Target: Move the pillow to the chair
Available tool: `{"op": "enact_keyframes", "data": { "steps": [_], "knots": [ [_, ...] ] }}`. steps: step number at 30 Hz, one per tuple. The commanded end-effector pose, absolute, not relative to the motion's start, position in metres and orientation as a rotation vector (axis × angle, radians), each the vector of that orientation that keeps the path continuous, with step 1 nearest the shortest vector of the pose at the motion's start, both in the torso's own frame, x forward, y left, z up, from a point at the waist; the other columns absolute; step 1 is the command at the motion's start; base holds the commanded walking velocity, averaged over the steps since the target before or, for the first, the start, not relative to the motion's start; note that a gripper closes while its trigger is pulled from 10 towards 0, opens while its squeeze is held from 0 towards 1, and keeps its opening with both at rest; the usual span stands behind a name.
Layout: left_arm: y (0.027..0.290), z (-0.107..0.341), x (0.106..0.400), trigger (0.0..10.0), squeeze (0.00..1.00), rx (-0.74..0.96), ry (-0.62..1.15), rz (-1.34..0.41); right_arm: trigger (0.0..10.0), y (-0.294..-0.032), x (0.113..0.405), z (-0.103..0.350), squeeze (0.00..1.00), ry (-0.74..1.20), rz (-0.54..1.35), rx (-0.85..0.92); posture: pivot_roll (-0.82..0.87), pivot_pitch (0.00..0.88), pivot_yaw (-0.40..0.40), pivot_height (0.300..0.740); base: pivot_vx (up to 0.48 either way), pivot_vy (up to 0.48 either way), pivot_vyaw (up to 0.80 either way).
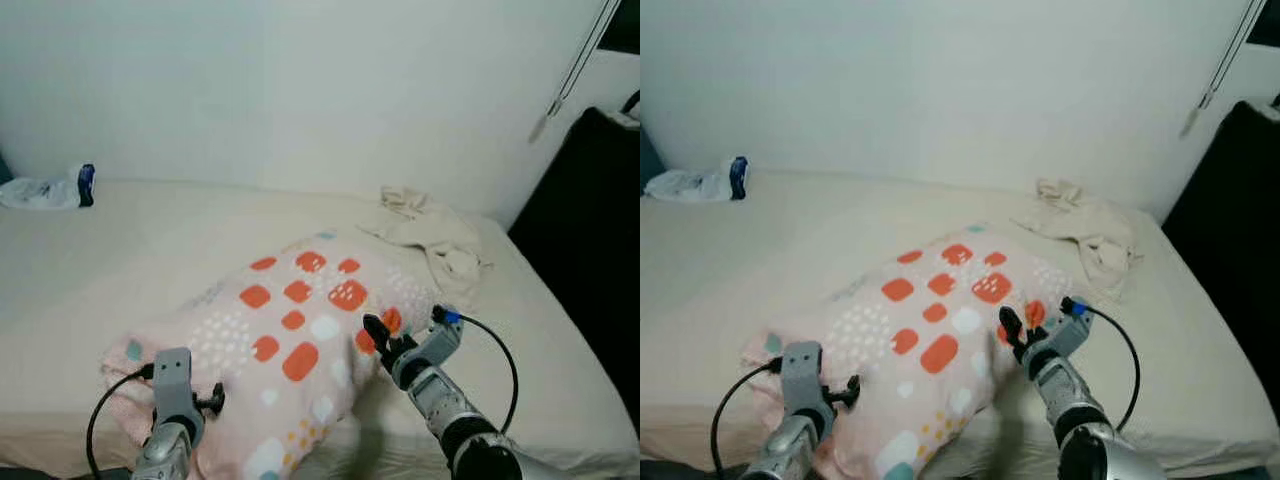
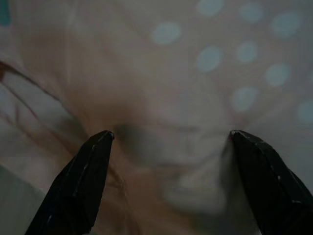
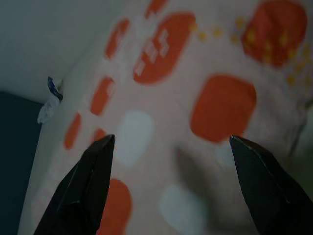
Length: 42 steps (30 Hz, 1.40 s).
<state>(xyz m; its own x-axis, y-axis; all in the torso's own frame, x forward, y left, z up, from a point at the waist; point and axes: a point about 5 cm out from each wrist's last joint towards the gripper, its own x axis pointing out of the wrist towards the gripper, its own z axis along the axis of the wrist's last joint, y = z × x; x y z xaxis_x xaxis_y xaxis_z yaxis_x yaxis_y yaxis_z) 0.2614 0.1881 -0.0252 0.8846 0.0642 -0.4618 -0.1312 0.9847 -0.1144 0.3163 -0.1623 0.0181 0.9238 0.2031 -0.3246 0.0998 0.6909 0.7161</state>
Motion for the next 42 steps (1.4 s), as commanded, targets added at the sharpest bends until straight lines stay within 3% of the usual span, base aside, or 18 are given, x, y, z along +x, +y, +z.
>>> {"op": "enact_keyframes", "data": {
  "steps": [1, 19, 24, 28, 42],
  "knots": [
    [0.187, -0.027, 0.260, 10.0, 0.00, -0.143, 0.484, 0.095, 10.0, -0.164, 0.317, 0.019, 0.00, 0.387, 0.053, 0.825, 0.12, 0.000, -0.083, 0.590, 0.000, 0.000, 0.00],
    [0.187, -0.025, 0.256, 10.0, 0.00, -0.116, 0.423, 0.042, 10.0, -0.190, 0.323, 0.032, 0.00, 0.250, -0.002, 0.959, 0.19, 0.000, -0.041, 0.510, 0.000, 0.000, 0.00],
    [0.188, -0.028, 0.247, 10.0, 0.00, -0.100, 0.404, 0.018, 10.0, -0.184, 0.323, 0.033, 0.00, 0.239, 0.047, 0.989, 0.22, 0.007, -0.015, 0.485, 0.000, 0.000, 0.00],
    [0.192, -0.029, 0.238, 10.0, 0.00, -0.086, 0.382, 0.007, 10.0, -0.175, 0.326, 0.038, 0.00, 0.211, 0.129, 1.030, 0.26, 0.064, 0.001, 0.465, 0.000, 0.000, 0.00],
    [0.200, -0.024, 0.225, 10.0, 0.00, -0.066, 0.325, -0.009, 10.0, -0.165, 0.331, 0.035, 0.00, 0.282, 0.009, 1.066, 0.31, 0.130, 0.023, 0.405, 0.000, 0.000, 0.00]
  ]
}}
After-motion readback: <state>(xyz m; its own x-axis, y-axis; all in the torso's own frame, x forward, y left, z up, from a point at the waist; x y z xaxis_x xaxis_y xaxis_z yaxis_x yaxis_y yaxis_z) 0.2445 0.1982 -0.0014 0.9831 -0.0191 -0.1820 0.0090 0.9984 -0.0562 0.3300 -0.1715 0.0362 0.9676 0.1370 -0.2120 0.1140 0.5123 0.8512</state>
